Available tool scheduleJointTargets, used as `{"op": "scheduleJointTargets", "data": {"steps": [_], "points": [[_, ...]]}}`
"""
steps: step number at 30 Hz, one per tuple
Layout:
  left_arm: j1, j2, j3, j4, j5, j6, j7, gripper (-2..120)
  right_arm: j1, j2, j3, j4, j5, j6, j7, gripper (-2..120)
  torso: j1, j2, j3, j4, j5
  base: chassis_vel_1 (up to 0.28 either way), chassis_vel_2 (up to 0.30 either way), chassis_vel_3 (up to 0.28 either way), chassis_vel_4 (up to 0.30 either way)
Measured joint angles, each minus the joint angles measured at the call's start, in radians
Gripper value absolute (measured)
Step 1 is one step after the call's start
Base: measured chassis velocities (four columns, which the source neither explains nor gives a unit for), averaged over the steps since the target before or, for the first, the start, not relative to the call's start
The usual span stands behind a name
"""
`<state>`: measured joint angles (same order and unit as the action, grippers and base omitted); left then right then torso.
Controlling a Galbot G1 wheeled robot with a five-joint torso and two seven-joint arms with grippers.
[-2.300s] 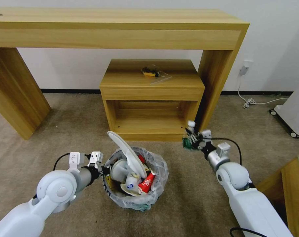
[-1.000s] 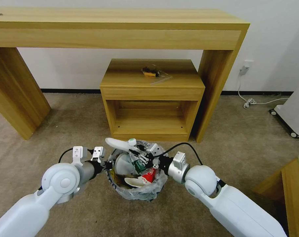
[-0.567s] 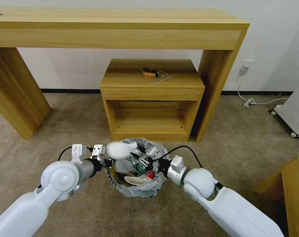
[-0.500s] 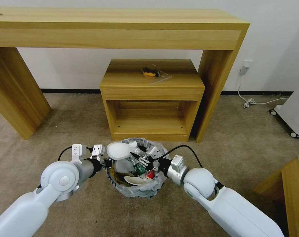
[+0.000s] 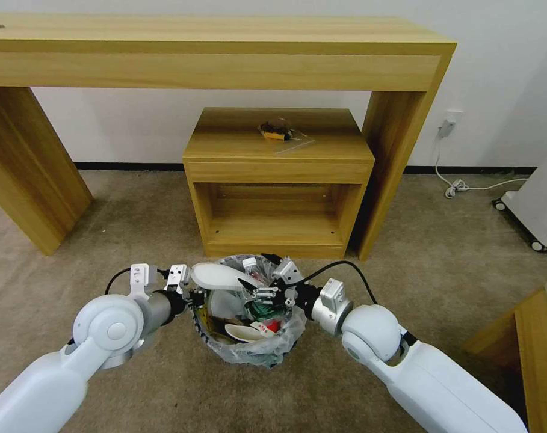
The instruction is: Pick up the trash bin and place the garbage on the floor into it.
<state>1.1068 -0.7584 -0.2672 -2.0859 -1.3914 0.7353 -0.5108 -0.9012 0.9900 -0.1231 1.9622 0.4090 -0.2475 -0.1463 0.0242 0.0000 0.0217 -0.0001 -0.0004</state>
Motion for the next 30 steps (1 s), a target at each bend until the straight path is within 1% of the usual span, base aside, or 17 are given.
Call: {"op": "scheduleJointTargets", "data": {"steps": [8,16,20,21,22,23,24,25,27,28,29,30], "points": [[0.003,-0.003,-0.006,0.006,0.003,0.000,0.000,0,-0.004,-0.008,0.036,0.039,0.042,-0.014,0.021,100,0.000,0.000,0.000,0.0000,0.0000,0.000,0.000,0.000,0.000],[0.013,-0.008,-0.022,0.012,0.002,0.000,0.000,0,-0.030,-0.021,0.110,0.091,0.079,-0.024,0.067,100,0.000,0.000,0.000,0.0000,0.0000,0.000,0.000,0.000,0.000],[0.034,-0.012,-0.046,0.013,0.013,0.000,-0.001,0,-0.068,-0.022,0.203,0.080,0.089,-0.018,0.179,100,0.000,0.000,0.000,0.0000,0.0000,0.000,0.000,0.000,0.000],[0.034,-0.012,-0.046,0.013,0.013,0.000,-0.001,0,-0.068,-0.022,0.203,0.080,0.089,-0.018,0.179,100,0.000,0.000,0.000,0.0000,0.0000,0.000,0.000,0.000,0.000],[0.039,-0.014,-0.050,0.013,0.016,0.000,-0.001,0,-0.077,-0.018,0.221,0.071,0.090,-0.014,0.200,100,0.000,0.000,0.000,0.0001,0.0000,0.000,0.000,0.000,0.000],[0.043,-0.016,-0.055,0.013,0.020,0.000,-0.001,0,-0.089,-0.013,0.245,0.058,0.090,-0.010,0.225,100,0.000,0.000,0.000,0.0000,0.0000,0.000,0.000,0.000,0.000],[0.051,-0.018,-0.062,0.012,0.025,0.000,0.000,0,-0.110,-0.006,0.290,0.040,0.090,-0.005,0.259,100,0.000,0.000,0.000,0.0000,0.0001,0.000,0.000,0.000,0.000],[0.051,-0.018,-0.062,0.012,0.025,0.000,0.000,0,-0.110,-0.006,0.290,0.040,0.090,-0.005,0.259,100,0.000,0.000,0.000,0.0000,0.0001,0.000,0.000,0.000,0.000],[0.059,-0.021,-0.071,0.010,0.027,0.000,0.000,0,-0.141,0.001,0.343,0.035,0.092,-0.006,0.281,100,0.000,0.000,0.000,0.0000,0.0002,0.000,0.000,0.000,0.000],[0.067,-0.022,-0.081,0.009,0.027,0.000,0.000,0,-0.180,0.007,0.398,0.039,0.092,-0.007,0.288,100,0.000,0.000,0.000,0.0001,0.0001,0.000,0.000,0.000,0.000],[0.073,-0.023,-0.089,0.008,0.028,0.000,0.000,0,-0.209,0.013,0.431,0.047,0.090,-0.007,0.289,100,0.000,0.000,0.000,0.0000,0.0000,0.000,0.000,0.000,0.000],[0.073,-0.023,-0.089,0.008,0.028,0.000,0.000,0,-0.209,0.013,0.431,0.047,0.090,-0.007,0.289,100,0.000,0.000,0.000,0.0000,0.0000,0.000,0.000,0.000,0.000]]}}
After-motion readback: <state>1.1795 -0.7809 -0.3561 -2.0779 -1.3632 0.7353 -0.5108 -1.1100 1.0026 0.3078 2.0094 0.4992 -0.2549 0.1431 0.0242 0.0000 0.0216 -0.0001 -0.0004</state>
